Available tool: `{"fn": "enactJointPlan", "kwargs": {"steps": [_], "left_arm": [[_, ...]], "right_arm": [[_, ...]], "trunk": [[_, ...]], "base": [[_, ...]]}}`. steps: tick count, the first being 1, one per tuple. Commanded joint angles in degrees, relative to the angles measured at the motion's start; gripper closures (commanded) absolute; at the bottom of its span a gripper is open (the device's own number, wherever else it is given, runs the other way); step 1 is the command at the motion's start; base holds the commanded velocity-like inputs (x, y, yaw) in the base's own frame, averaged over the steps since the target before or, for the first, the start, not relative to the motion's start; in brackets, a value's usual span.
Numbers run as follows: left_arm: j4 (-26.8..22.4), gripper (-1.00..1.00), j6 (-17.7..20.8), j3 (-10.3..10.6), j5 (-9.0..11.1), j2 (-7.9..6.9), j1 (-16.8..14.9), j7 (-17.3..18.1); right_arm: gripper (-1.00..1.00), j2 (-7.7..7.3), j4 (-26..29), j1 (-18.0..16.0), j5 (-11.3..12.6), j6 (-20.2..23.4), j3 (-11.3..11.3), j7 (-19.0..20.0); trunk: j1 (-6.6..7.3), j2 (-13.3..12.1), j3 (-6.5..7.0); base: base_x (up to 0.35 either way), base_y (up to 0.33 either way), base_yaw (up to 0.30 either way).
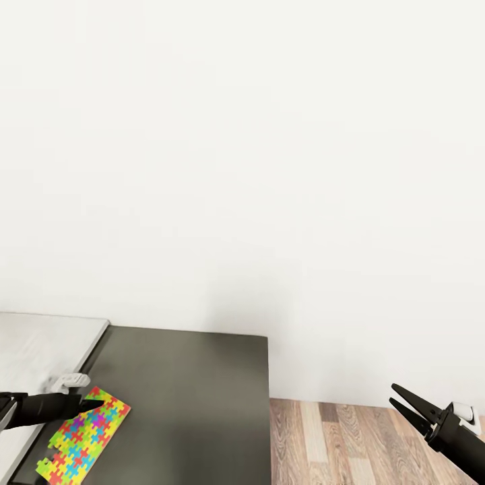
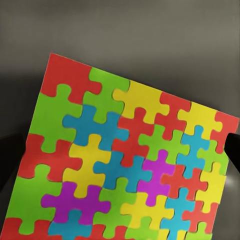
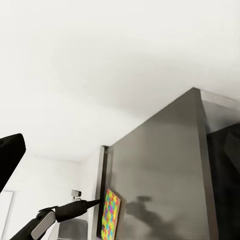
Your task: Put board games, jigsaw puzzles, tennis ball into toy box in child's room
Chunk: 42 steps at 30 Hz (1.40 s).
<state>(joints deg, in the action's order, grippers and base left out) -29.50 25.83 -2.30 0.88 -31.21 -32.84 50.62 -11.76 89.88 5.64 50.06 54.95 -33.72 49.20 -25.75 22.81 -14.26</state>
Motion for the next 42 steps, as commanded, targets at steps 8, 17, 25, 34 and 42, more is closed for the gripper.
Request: {"fn": "enactJointPlan", "kwargs": {"steps": [8,17,25,34,42], "left_arm": [[-0.03,-1.0,0.54,-0.16,0.09,0.01,-0.03,0.18],[-0.03,-1.0,0.55,-0.26,0.09,0.01,-0.03,0.18],[-0.03,-1.0,0.54,-0.57,0.06,-0.01,-0.03,0.18],[-0.02,-1.0,0.54,-0.08,0.01,0.04,-0.03,0.24],[-0.03,-1.0,0.48,0.01,0.0,0.04,-0.03,0.26]], "right_arm": [[-1.0,-0.01,0.03,-0.01,0.03,0.25,-0.03,0.11],[-1.0,-0.01,0.03,-0.01,0.03,0.25,-0.03,0.1],[-1.0,-0.01,0.03,-0.01,0.03,0.25,-0.03,0.07],[-1.0,0.05,0.03,-0.01,0.02,0.18,-0.03,-0.02],[-1.0,0.07,0.03,-0.01,0.01,0.16,-0.03,-0.1]], "trunk": [[-0.03,0.11,-0.79],[-0.03,0.11,-1.41],[-0.03,0.11,-1.46],[-0.03,0.11,-1.46],[-0.03,0.11,-1.46]], "base": [[0.0,0.0,0.0],[0.0,0.0,0.0],[0.0,0.0,0.0],[0.0,0.0,0.0],[0.0,-0.005,0.0]]}}
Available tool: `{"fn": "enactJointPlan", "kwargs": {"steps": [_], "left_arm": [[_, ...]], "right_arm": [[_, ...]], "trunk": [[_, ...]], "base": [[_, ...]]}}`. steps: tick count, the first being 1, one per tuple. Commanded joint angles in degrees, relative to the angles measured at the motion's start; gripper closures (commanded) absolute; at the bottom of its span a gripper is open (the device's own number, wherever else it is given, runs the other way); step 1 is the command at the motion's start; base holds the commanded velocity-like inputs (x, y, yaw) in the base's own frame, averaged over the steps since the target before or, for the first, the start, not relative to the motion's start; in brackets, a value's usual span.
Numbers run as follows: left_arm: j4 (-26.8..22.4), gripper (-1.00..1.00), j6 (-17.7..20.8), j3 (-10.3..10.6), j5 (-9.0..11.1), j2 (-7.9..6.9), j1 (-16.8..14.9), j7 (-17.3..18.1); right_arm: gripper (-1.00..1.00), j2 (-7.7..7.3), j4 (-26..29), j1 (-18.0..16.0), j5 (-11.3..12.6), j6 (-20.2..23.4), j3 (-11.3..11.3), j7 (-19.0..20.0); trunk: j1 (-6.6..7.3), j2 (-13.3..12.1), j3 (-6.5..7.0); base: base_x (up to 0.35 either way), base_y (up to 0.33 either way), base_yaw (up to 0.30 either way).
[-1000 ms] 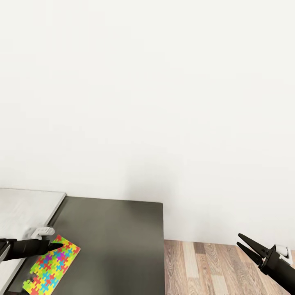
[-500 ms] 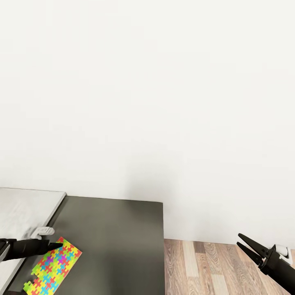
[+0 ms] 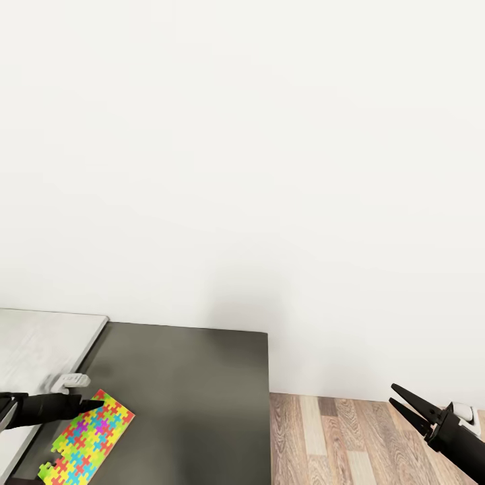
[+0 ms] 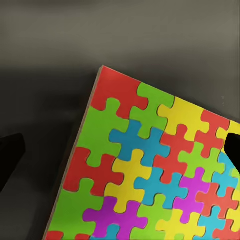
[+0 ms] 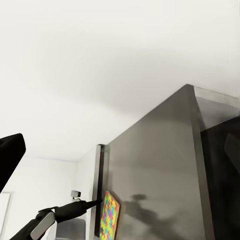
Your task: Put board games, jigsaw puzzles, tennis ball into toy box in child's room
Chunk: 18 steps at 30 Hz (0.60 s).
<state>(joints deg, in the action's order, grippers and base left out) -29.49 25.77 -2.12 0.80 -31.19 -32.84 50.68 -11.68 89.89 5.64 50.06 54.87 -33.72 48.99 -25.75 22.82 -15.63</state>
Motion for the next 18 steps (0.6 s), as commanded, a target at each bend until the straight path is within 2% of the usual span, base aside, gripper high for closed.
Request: {"fn": "enactJointPlan", "kwargs": {"steps": [1,7,18], "left_arm": [[-0.04,-1.0,0.56,-0.17,0.08,0.02,-0.03,0.21],[-0.03,-1.0,0.59,-0.17,0.08,0.07,-0.03,0.21],[-0.03,-1.0,0.62,-0.17,0.08,0.07,-0.03,0.45]], "right_arm": [[-1.0,-0.01,0.03,-0.01,0.02,0.24,-0.03,0.1],[-1.0,-0.01,0.03,-0.01,0.04,0.24,-0.03,0.13],[-1.0,-0.03,0.03,-0.01,0.01,0.24,-0.03,0.14]], "trunk": [[-0.03,0.1,-0.09],[-0.03,0.1,-0.09],[-0.03,0.1,-0.09]], "base": [[0.0,-0.111,0.0],[0.0,-0.181,0.0],[-0.023,-0.041,0.0]]}}
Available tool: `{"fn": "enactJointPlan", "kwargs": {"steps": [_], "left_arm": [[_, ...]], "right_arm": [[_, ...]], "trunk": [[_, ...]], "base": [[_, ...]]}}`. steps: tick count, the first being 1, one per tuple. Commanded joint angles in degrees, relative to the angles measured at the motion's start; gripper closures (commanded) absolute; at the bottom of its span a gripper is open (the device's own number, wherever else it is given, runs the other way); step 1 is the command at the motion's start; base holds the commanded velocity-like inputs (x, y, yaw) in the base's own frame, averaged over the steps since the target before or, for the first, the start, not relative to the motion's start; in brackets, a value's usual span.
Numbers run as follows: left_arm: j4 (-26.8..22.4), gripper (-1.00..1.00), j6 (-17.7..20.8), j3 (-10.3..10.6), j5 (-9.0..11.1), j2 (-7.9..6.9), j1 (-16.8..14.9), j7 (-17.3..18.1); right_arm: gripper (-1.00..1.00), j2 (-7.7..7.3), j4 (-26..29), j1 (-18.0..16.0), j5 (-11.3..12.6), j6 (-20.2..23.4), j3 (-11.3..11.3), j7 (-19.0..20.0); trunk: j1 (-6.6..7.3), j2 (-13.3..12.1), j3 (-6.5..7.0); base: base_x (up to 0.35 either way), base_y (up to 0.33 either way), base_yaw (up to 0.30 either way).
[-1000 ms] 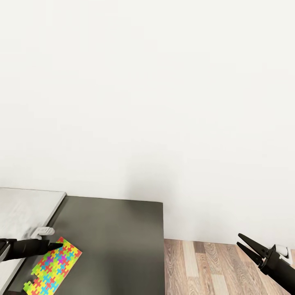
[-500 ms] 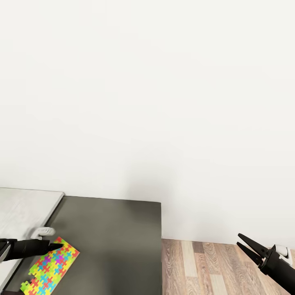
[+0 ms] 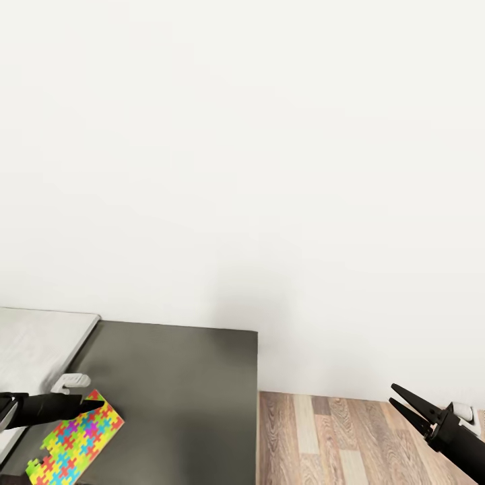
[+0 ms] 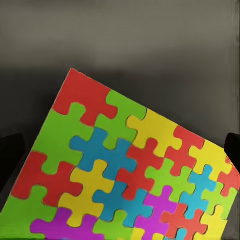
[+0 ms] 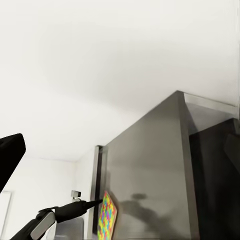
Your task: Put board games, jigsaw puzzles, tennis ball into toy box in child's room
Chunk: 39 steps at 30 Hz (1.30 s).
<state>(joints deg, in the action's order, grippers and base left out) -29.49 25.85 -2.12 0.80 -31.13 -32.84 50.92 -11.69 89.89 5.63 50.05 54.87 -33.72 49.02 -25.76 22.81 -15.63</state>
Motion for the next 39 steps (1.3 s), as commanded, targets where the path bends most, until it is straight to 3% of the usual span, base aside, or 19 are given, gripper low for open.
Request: {"fn": "enactJointPlan", "kwargs": {"steps": [1,39], "left_arm": [[-0.04,-1.0,0.57,-0.17,0.08,0.01,-0.03,0.22],[-0.01,-1.0,0.87,-0.72,0.18,0.22,-0.03,0.32]], "right_arm": [[-1.0,-0.01,0.02,-0.01,0.03,0.24,-0.03,0.11],[-1.0,-0.05,0.02,-0.01,0.01,0.24,-0.03,0.1]], "trunk": [[-0.02,0.1,-0.09],[-0.02,0.1,-0.09]], "base": [[-0.115,-0.132,0.0],[-0.03,-0.056,0.0]]}}
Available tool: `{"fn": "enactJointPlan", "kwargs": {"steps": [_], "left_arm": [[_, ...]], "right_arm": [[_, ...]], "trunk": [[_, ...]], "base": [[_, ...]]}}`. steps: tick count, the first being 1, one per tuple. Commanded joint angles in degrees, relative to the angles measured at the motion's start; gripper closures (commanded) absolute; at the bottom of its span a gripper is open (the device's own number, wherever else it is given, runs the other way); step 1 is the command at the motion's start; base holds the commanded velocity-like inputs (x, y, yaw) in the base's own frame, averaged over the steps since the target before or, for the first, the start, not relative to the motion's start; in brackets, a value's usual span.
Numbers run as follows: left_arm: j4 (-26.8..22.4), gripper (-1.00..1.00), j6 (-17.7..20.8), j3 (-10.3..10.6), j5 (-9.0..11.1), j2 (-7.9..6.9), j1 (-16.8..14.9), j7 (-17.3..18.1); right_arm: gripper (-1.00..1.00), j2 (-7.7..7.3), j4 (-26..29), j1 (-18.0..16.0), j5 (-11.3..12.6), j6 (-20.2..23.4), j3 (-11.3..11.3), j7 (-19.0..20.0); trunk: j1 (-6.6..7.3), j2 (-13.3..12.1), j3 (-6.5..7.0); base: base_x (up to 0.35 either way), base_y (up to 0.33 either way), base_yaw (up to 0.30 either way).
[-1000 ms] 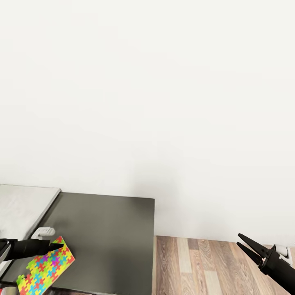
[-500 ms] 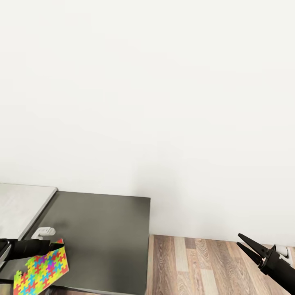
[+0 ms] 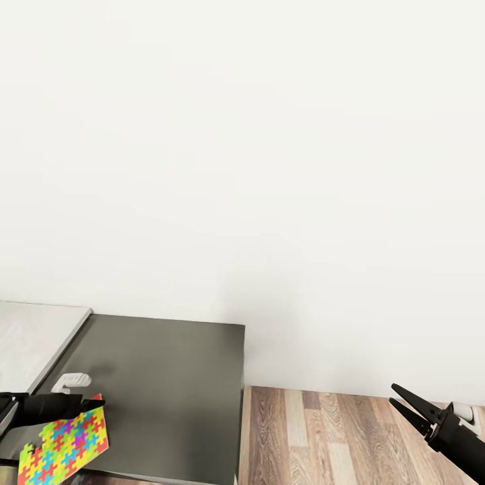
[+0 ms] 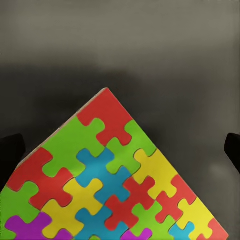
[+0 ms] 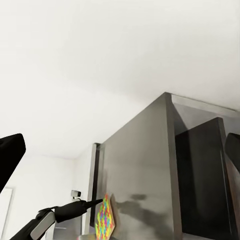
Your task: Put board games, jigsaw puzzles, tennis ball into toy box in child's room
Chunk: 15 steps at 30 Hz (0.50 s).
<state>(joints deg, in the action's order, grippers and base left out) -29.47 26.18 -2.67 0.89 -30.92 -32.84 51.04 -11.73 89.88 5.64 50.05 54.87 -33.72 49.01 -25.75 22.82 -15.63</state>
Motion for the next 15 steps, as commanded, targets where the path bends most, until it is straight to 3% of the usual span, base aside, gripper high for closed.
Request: {"fn": "enactJointPlan", "kwargs": {"steps": [1,8,15], "left_arm": [[-0.04,-1.0,0.54,-0.2,0.12,-0.01,-0.03,0.2],[-0.33,-1.0,0.54,-0.44,0.6,-0.23,-0.03,0.44],[-0.65,-1.0,0.54,-0.55,0.68,-0.32,-0.03,4.7]], "right_arm": [[-1.0,-0.02,0.03,-0.01,0.0,0.24,-0.03,0.11],[-1.0,0.03,0.03,-0.01,0.04,0.24,-0.03,0.1],[-1.0,0.03,0.03,-0.01,0.0,0.24,-0.03,0.11]], "trunk": [[-0.03,0.1,-0.09],[-0.03,0.1,-0.09],[-0.03,0.1,-0.09]], "base": [[0.0,-0.007,0.0],[0.0,-0.002,0.0],[0.0,0.0,0.0]]}}
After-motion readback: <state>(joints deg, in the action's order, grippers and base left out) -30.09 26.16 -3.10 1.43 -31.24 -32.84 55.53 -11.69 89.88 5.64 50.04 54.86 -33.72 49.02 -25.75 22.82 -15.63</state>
